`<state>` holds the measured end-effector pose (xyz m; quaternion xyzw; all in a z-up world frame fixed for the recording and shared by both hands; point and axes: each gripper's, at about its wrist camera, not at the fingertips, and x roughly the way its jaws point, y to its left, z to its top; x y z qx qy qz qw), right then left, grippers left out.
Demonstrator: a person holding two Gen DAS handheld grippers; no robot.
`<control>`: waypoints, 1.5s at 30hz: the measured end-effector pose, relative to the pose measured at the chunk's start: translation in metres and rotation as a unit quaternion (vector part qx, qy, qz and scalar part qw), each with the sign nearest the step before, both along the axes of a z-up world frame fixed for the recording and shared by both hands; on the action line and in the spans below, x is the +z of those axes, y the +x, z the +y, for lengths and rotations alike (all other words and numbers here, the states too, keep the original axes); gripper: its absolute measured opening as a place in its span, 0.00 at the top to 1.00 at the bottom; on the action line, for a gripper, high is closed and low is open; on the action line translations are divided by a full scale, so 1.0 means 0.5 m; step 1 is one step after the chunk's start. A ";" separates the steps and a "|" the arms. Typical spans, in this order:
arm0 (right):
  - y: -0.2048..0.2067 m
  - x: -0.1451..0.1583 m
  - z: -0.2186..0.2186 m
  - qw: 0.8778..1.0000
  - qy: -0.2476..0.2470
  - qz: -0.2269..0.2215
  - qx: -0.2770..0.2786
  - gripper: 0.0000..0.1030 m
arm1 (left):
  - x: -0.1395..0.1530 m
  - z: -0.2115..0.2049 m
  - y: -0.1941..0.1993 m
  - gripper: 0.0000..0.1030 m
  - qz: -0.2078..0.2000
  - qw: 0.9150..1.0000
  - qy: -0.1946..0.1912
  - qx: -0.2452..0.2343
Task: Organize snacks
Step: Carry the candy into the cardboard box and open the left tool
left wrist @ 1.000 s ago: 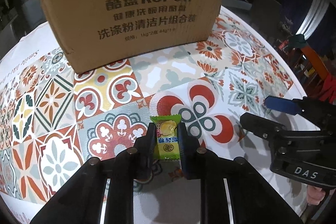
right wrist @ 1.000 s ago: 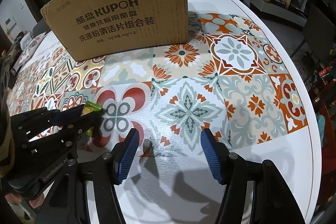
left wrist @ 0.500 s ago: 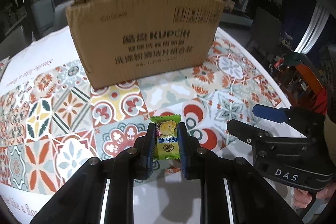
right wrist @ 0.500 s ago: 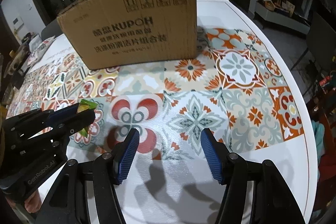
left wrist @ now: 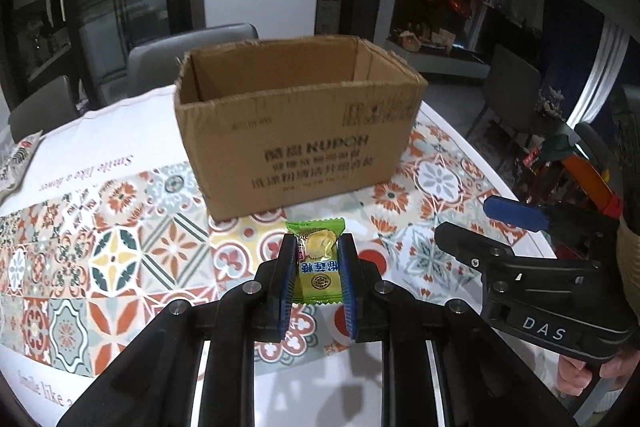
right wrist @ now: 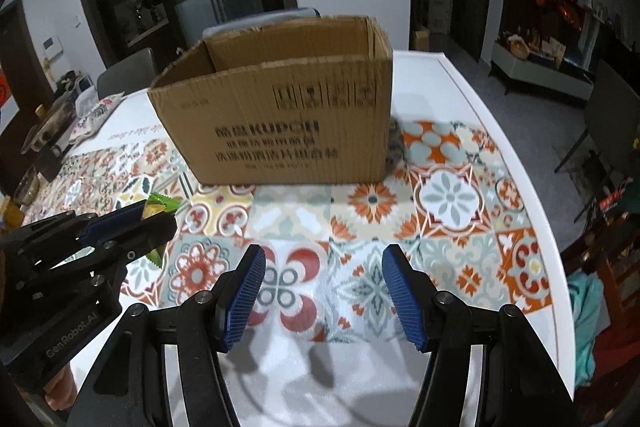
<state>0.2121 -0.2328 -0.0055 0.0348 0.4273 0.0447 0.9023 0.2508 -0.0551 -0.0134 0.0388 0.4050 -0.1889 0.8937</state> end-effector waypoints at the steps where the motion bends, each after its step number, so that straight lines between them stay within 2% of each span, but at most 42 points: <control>1: 0.002 0.006 0.001 1.000 -0.002 -0.003 0.001 0.40 | 0.007 0.002 0.002 0.79 -0.003 1.000 0.000 0.002; 14: 0.062 0.096 0.015 0.999 -0.022 -0.032 0.025 0.40 | 0.098 0.009 0.055 0.79 -0.029 1.000 -0.004 0.009; 28: 0.146 0.182 0.037 0.997 -0.049 -0.044 0.038 0.40 | 0.164 0.009 0.141 0.79 -0.037 0.999 0.006 0.013; 36: 0.201 0.204 0.028 0.997 -0.055 -0.037 0.035 0.40 | 0.180 0.008 0.192 0.79 -0.032 0.999 0.004 0.024; 45: 0.256 0.198 0.014 0.997 -0.063 -0.018 0.028 0.40 | 0.163 -0.013 0.254 0.79 -0.011 0.999 0.017 0.030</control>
